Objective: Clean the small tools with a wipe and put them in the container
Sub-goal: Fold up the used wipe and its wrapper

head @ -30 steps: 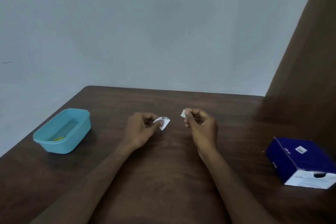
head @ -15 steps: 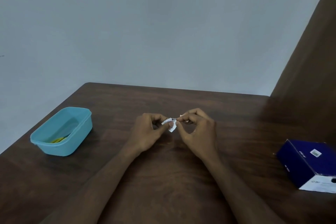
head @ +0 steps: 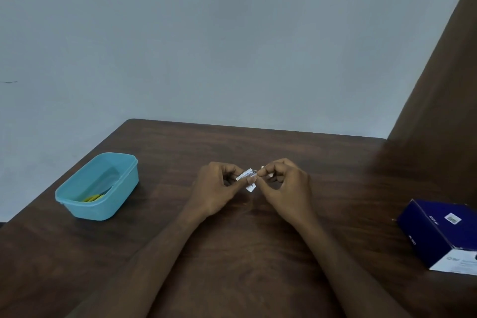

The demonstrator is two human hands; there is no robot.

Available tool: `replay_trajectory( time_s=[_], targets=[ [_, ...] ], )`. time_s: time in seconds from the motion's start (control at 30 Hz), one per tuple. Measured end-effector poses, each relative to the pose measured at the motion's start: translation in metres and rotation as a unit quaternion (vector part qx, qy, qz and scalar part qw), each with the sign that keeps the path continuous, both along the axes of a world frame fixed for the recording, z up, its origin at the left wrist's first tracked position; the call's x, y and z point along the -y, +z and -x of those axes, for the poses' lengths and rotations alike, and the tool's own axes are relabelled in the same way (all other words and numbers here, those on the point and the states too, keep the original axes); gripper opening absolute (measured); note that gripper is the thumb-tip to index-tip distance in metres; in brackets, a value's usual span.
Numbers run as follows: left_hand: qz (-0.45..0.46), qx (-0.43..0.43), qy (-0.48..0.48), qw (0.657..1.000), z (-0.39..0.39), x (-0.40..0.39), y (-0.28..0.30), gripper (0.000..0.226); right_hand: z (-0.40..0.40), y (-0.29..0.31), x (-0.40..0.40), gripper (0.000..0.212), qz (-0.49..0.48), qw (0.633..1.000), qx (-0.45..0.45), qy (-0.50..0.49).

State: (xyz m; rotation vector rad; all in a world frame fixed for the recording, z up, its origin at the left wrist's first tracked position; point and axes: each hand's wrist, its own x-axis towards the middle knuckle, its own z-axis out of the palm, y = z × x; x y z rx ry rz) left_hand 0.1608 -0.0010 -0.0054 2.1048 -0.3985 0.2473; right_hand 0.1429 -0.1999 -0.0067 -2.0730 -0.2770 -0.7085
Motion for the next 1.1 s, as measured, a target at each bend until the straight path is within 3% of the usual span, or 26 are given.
replay_trajectory(
  time_s=[0.13, 0.33, 0.63, 0.87, 1.03, 1.1],
  targets=[
    [-0.022, 0.019, -0.017, 0.999, 0.0008, -0.0009, 0.0000, 0.020, -0.0012, -0.0017, -0.0003, 0.014, 0.019, 0.999, -0.025, 0.025],
    [0.035, 0.031, -0.010, 0.999, 0.0036, 0.0015, 0.0038, 0.029, -0.0050, -0.0037, 0.0014, 0.021, 0.007, 1.000, -0.019, 0.013],
    [0.034, 0.081, 0.002, 0.996, 0.0052, 0.0026, 0.0052, 0.008, -0.0048, -0.0039, 0.0023, 0.016, -0.003, 0.999, -0.014, 0.034],
    [0.052, 0.089, -0.005, 0.995, 0.0035, 0.0024, 0.0043, 0.006, -0.0084, -0.0085, 0.0036, 0.015, 0.002, 0.998, -0.030, 0.048],
    [0.055, 0.117, -0.005, 0.992, 0.0046, 0.0032, 0.0039, 0.007, -0.0093, -0.0052, -0.0005, 0.044, -0.112, 0.985, -0.094, 0.095],
    [0.062, 0.120, -0.005, 0.991, 0.0038, 0.0030, 0.0038, 0.007, -0.0085, -0.0052, -0.0009, 0.035, -0.118, 0.983, -0.100, 0.100]
  ],
)
